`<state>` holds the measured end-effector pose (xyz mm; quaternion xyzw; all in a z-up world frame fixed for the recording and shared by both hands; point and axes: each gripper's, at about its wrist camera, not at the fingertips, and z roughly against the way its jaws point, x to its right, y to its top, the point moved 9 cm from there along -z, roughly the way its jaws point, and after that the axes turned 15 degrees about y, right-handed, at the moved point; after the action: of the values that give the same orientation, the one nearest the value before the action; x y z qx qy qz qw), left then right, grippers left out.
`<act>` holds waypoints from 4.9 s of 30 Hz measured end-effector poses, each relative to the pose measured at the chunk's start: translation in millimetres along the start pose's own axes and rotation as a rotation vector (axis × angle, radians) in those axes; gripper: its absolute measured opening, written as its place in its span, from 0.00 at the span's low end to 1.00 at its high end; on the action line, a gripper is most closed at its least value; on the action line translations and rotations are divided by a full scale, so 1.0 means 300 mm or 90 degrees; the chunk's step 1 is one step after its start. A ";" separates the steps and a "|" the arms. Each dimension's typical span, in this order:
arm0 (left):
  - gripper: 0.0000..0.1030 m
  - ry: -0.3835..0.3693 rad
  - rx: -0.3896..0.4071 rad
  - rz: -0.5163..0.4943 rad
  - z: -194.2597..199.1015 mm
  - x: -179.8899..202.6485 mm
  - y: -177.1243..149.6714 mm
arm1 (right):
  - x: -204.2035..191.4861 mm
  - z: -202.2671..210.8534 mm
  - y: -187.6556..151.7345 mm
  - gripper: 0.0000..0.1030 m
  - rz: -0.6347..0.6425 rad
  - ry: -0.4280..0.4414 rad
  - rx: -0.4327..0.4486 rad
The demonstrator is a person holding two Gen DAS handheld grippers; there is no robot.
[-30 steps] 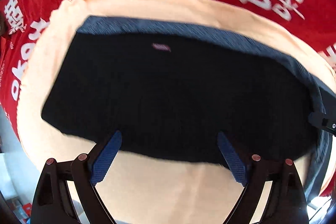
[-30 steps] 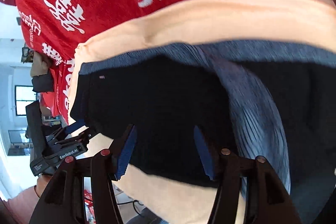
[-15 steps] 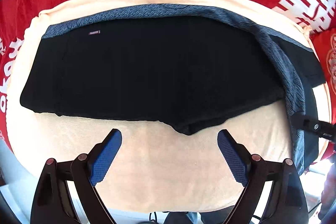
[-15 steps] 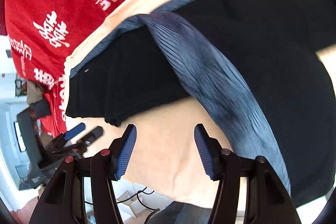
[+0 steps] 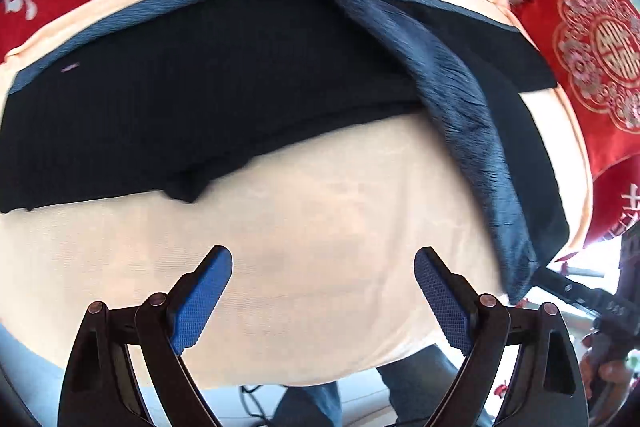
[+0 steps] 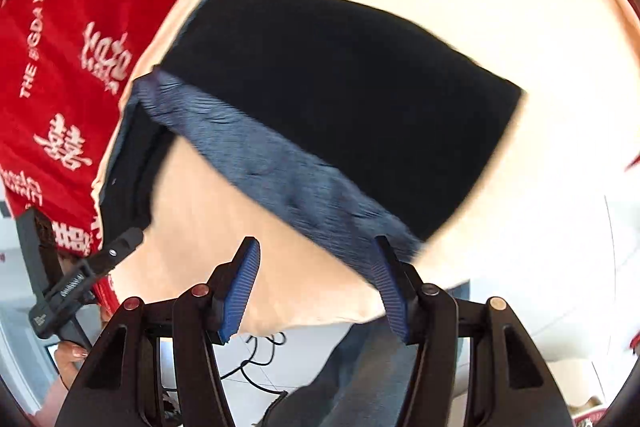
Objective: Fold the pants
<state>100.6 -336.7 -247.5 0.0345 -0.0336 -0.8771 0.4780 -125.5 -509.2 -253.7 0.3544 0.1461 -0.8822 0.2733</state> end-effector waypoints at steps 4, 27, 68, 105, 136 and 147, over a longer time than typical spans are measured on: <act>0.91 -0.040 -0.020 -0.016 -0.040 0.160 0.036 | 0.099 0.039 -0.013 0.60 -0.033 0.017 -0.009; 0.83 -0.093 -0.033 -0.046 -0.093 0.436 0.129 | 0.060 -0.057 -0.003 0.14 -0.112 0.307 -0.074; 0.75 0.101 0.038 0.099 -0.071 0.191 0.492 | -0.134 -0.124 1.219 0.07 0.380 -0.172 -0.129; 0.94 0.178 0.046 0.105 -0.242 0.088 0.636 | 0.133 0.078 0.986 0.24 -0.001 0.072 0.121; 1.00 0.202 0.052 0.177 -0.284 -0.074 0.841 | -0.261 -0.263 1.138 0.30 0.368 -0.093 -0.028; 1.00 0.226 0.028 0.200 -0.172 -0.381 0.640 | -0.311 -0.314 1.049 0.86 0.364 -0.099 -0.104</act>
<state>327.7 -345.8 -278.0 0.1925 0.0270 -0.7711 0.6063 166.2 -685.6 -274.6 0.2899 0.0894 -0.7794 0.5482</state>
